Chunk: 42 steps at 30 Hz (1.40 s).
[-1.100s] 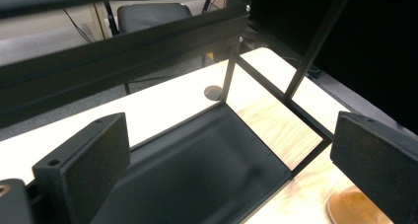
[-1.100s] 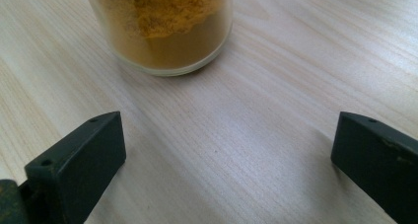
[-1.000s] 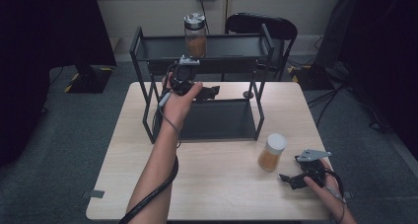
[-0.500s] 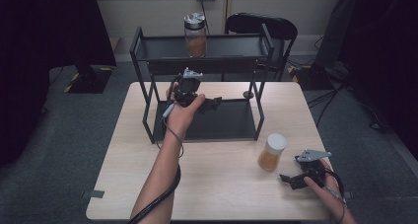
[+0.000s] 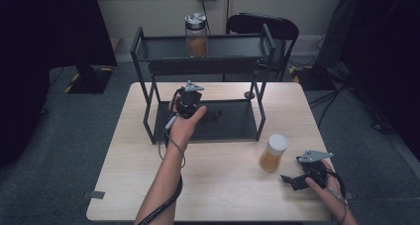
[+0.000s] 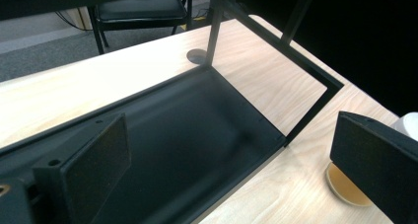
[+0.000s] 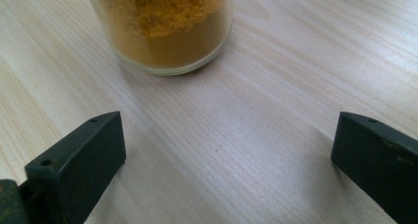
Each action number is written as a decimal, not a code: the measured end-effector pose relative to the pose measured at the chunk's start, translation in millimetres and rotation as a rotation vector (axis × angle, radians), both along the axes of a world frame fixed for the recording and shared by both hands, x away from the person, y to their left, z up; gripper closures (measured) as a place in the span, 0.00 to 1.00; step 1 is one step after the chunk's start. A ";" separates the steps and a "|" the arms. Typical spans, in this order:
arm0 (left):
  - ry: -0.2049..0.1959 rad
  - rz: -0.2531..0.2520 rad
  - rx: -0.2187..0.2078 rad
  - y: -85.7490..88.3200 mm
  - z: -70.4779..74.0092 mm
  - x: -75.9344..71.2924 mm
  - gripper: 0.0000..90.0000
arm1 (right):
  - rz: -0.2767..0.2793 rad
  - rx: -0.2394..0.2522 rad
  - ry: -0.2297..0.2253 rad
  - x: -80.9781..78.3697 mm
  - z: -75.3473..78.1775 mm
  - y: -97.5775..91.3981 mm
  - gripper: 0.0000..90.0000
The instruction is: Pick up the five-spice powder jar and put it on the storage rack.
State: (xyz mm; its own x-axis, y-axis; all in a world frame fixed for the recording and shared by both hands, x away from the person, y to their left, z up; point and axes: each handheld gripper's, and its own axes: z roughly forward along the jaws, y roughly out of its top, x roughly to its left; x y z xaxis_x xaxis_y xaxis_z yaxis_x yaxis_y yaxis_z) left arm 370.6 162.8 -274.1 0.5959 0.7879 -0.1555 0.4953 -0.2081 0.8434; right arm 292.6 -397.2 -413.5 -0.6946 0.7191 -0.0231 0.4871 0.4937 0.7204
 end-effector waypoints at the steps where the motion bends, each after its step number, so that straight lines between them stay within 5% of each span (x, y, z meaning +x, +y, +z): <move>1: 0.001 -0.005 0.002 0.4 -1.6 -0.1 0.01 | 0.000 0.000 0.000 0.0 0.0 0.0 0.00; 25: 0.056 -0.047 -0.008 3.0 -57.3 -5.6 0.02 | 0.000 -0.001 0.001 0.0 0.1 0.0 0.00; 42: 0.055 -0.057 0.019 10.4 -87.6 -19.9 0.02 | -0.002 -0.001 0.001 -0.3 0.1 0.2 0.00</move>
